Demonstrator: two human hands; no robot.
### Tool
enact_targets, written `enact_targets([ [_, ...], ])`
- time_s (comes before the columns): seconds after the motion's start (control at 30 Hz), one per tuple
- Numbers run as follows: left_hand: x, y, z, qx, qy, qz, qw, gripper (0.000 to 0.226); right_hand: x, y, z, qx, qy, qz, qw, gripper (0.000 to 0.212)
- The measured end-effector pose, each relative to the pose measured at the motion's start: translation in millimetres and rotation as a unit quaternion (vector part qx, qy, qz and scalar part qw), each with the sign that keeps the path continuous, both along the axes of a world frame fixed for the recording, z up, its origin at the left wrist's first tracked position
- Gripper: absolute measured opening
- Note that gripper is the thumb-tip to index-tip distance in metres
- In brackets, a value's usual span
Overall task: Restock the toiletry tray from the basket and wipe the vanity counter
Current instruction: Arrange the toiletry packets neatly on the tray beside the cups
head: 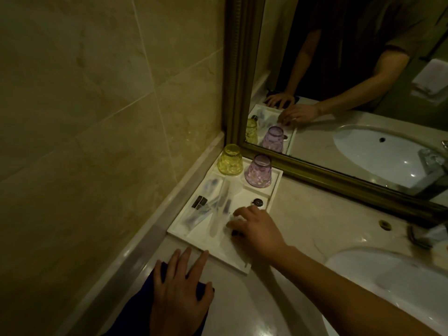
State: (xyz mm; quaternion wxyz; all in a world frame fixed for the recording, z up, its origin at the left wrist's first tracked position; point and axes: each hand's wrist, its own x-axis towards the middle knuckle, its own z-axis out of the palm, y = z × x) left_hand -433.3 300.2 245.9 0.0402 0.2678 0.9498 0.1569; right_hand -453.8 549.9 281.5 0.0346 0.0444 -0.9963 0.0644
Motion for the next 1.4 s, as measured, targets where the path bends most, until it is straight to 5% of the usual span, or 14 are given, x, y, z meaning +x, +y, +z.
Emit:
enact_targets([
  [0.3, -2, 1, 3, -0.005, -0.012, 0.001, 1.000, 0.069, -6, 6, 5, -0.046, -0.016, -0.052, 0.997, 0.034],
  [0.5, -3, 1, 4, -0.016, -0.020, 0.006, 1.000, 0.070, -68, -16, 17, -0.229, -0.027, -0.251, 0.940, 0.025],
  [0.67, -3, 2, 3, -0.015, -0.031, 0.008, 0.999, 0.070, -89, -27, 6, -0.198, -0.061, -0.282, 0.937, 0.040],
  [0.8, -5, 1, 0, -0.014, -0.033, 0.006, 0.999, 0.070, -93, -29, 5, -0.206, -0.071, -0.298, 0.929, 0.033],
  [1.07, -6, 2, 1, -0.028, -0.039, 0.007, 0.999, 0.072, -78, -13, 10, -0.365, -0.062, -0.392, 0.843, 0.023],
  [1.23, -5, 1, 2, -0.048, -0.039, 0.007, 0.998, 0.071, -61, -19, 2, -0.255, -0.065, -0.348, 0.900, 0.038],
  [1.4, -5, 2, 5, -0.050, -0.045, 0.004, 0.998, 0.073, -56, -26, -1, -0.194, -0.057, -0.284, 0.937, 0.018],
])
